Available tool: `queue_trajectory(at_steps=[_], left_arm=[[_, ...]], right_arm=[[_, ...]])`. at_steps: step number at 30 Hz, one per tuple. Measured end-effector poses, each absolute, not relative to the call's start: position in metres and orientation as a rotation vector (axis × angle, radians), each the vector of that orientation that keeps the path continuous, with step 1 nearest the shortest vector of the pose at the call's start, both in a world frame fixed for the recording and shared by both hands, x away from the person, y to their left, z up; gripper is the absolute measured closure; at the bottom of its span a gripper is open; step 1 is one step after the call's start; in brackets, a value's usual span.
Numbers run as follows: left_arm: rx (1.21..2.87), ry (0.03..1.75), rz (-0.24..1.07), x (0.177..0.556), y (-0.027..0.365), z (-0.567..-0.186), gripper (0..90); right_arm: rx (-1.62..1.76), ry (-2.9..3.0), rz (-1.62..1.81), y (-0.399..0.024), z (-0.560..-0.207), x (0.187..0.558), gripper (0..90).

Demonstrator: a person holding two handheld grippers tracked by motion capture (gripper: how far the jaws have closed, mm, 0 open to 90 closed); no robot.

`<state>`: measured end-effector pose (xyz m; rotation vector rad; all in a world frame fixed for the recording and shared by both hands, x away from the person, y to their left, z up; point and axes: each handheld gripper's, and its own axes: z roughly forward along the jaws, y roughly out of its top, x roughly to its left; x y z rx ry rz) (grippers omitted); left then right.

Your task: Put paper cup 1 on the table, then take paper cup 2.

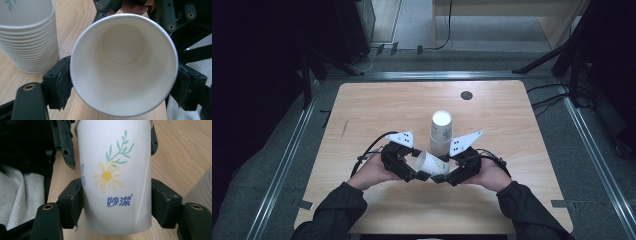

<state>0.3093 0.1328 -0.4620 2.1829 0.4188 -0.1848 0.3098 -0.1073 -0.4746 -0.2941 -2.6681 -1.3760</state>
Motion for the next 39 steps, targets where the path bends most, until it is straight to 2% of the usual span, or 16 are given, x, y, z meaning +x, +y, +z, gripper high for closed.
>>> queue_trajectory(at_steps=[16, 27, 39], left_arm=[[2.195, 0.388, -0.174, 0.308, 0.135, -0.459, 25.8], [2.203, 0.409, -0.160, 0.311, 0.145, -0.453, 26.4], [2.247, 0.443, -0.099, 0.315, 0.157, -0.442, 26.3]], right_arm=[[-0.294, -2.668, -1.362, -0.106, -0.475, 0.309, 33.3], [-0.292, -2.682, -1.323, -0.106, -0.479, 0.308, 23.5], [-0.342, -2.776, -1.303, -0.110, -0.485, 0.308, 21.4]])
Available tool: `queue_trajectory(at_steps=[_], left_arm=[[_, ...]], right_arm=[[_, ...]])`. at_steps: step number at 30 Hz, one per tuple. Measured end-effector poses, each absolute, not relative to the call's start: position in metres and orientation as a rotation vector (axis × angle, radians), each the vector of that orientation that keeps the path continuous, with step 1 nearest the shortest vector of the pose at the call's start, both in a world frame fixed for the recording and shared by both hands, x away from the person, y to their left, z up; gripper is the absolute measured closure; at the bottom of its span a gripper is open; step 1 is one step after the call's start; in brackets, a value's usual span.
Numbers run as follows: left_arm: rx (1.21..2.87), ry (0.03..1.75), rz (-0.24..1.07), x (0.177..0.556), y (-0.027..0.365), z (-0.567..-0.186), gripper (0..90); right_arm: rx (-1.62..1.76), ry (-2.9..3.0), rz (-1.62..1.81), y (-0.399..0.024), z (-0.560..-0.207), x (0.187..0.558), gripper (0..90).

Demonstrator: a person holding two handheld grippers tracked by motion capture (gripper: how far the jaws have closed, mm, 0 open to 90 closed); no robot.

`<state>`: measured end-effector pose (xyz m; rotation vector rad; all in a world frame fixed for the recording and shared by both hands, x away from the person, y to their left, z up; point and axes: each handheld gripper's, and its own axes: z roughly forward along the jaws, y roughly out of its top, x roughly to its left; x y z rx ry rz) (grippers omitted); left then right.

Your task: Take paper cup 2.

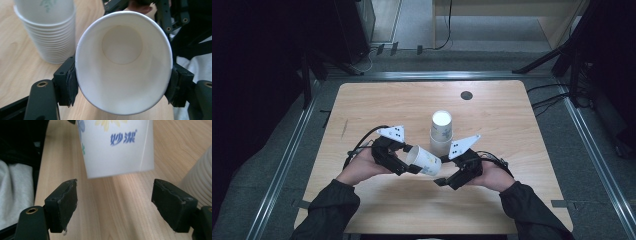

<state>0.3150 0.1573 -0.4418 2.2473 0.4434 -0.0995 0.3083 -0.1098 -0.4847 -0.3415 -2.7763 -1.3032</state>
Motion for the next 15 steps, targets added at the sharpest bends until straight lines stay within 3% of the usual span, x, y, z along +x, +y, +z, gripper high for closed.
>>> queue_trajectory(at_steps=[15], left_arm=[[2.355, 0.578, -0.002, 0.325, 0.183, -0.438, 26.2]], right_arm=[[-0.418, -2.821, -1.261, -0.118, -0.488, 0.311, 20.5]])
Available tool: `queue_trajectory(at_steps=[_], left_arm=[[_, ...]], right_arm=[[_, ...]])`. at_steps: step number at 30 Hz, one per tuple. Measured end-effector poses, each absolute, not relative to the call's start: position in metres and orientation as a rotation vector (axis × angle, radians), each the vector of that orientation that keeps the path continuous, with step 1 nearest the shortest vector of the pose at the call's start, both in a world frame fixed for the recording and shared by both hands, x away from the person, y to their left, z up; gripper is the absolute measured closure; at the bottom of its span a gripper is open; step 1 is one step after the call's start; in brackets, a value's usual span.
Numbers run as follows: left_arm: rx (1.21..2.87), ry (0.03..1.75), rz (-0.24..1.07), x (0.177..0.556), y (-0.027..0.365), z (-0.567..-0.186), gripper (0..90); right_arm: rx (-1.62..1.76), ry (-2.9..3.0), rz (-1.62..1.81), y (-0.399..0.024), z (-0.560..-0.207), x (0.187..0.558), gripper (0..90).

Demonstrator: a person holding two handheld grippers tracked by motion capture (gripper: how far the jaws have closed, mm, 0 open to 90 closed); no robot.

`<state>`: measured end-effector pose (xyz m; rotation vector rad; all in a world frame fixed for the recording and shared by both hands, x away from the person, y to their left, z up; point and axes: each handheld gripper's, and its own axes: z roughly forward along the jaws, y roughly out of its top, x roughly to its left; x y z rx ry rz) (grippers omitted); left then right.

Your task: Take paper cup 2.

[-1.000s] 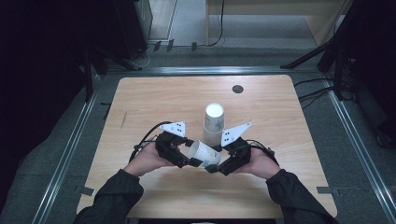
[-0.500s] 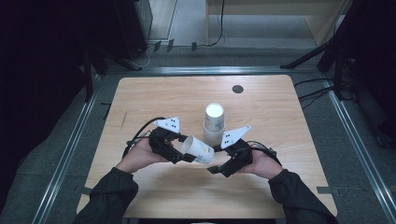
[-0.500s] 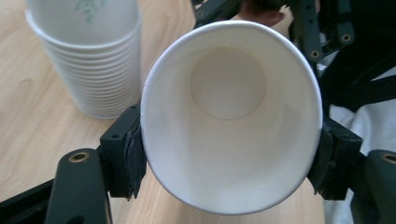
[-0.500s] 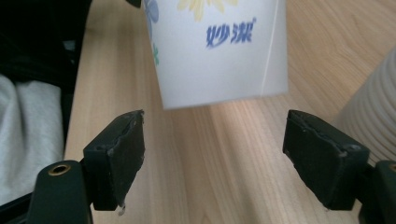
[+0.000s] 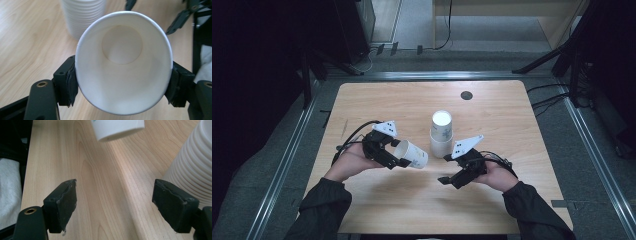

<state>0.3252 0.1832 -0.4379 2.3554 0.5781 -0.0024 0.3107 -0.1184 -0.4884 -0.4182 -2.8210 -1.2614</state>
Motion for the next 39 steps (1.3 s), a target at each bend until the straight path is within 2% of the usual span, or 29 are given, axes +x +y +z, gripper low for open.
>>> queue_trajectory(at_steps=[15, 31, 39], left_arm=[[2.318, 0.838, 0.108, 0.346, 0.251, -0.439, 26.2], [2.420, 1.110, 0.174, 0.367, 0.311, -0.440, 26.1], [2.508, 1.219, 0.189, 0.381, 0.326, -0.441, 26.0]], right_arm=[[-0.448, -2.815, -1.278, -0.126, -0.487, 0.313, 19.8], [-0.464, -2.820, -1.270, -0.127, -0.487, 0.313, 19.8], [-0.462, -2.825, -1.264, -0.126, -0.487, 0.313, 19.8]])
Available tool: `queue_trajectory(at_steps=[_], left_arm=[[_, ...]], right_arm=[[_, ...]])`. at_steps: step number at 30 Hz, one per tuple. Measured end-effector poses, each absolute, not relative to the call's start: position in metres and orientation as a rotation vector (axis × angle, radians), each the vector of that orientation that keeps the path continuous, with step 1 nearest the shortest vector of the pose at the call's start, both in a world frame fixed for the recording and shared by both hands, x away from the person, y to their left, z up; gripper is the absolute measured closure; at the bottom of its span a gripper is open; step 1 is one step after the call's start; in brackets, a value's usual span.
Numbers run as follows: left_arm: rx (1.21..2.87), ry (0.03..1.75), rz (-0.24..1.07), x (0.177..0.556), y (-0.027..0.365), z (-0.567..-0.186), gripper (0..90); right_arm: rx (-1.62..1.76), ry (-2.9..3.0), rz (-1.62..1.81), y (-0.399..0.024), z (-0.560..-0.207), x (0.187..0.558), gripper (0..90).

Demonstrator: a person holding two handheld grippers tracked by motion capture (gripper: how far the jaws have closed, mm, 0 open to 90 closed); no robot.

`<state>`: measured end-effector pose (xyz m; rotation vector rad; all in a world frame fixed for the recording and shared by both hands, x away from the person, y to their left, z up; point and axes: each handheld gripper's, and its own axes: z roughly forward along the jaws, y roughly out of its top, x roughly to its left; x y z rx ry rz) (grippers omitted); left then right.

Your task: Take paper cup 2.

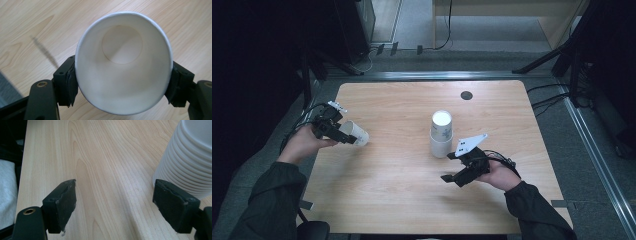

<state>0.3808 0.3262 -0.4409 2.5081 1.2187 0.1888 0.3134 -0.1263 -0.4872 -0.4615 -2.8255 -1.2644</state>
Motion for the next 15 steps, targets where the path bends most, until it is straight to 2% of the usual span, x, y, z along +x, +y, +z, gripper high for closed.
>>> queue_trajectory(at_steps=[9, 15], left_arm=[[2.602, 1.353, 0.184, 0.394, 0.326, -0.454, 25.6], [2.636, 1.369, 0.170, 0.400, 0.320, -0.459, 24.8]], right_arm=[[-0.470, -2.825, -1.263, -0.127, -0.487, 0.313, 19.8], [-0.465, -2.828, -1.262, -0.126, -0.487, 0.313, 19.8]])
